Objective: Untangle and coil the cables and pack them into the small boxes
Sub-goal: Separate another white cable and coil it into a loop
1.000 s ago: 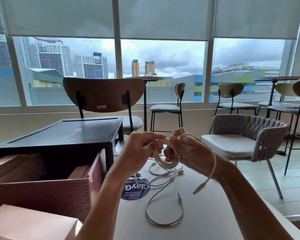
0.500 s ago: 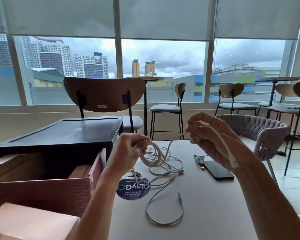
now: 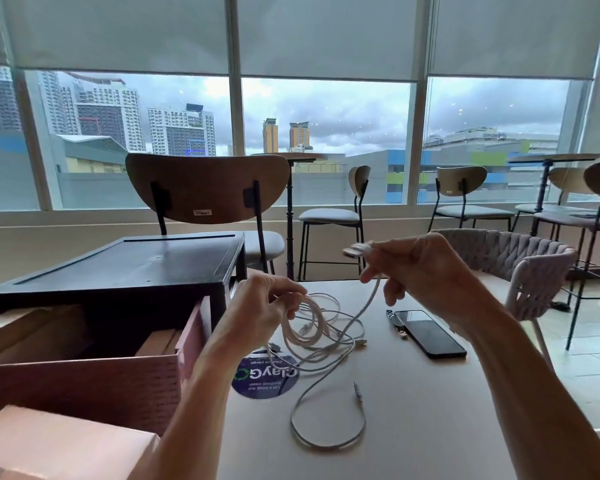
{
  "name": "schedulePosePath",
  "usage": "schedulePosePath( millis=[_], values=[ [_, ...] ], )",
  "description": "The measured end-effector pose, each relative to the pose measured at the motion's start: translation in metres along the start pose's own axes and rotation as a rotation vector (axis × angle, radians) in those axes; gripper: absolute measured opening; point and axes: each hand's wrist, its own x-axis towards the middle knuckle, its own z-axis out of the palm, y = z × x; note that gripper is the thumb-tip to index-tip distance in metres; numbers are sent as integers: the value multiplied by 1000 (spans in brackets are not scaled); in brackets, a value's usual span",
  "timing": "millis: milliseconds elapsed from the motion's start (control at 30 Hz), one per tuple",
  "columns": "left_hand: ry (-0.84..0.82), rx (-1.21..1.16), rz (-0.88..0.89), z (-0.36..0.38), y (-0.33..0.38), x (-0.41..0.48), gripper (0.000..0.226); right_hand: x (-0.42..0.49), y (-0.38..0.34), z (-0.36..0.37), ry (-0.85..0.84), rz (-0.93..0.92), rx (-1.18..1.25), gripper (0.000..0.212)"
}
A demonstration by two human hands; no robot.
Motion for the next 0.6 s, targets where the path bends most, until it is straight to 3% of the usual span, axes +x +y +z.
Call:
schedulePosePath(
  millis=[233, 333, 467, 600],
  values=[
    [-146, -177, 28, 2, 18, -2, 17, 2, 30, -2, 185, 194, -158, 14],
    [-167, -222, 37, 2, 22, -3, 16, 3, 38, -1, 81, 283, -259, 12],
    [-157, -247, 34, 1, 19, -2, 15, 1, 31, -1, -80, 343, -160, 16],
    [-167, -267, 29, 1, 20, -4, 15, 0, 26, -4, -131, 369, -97, 17]
  ],
)
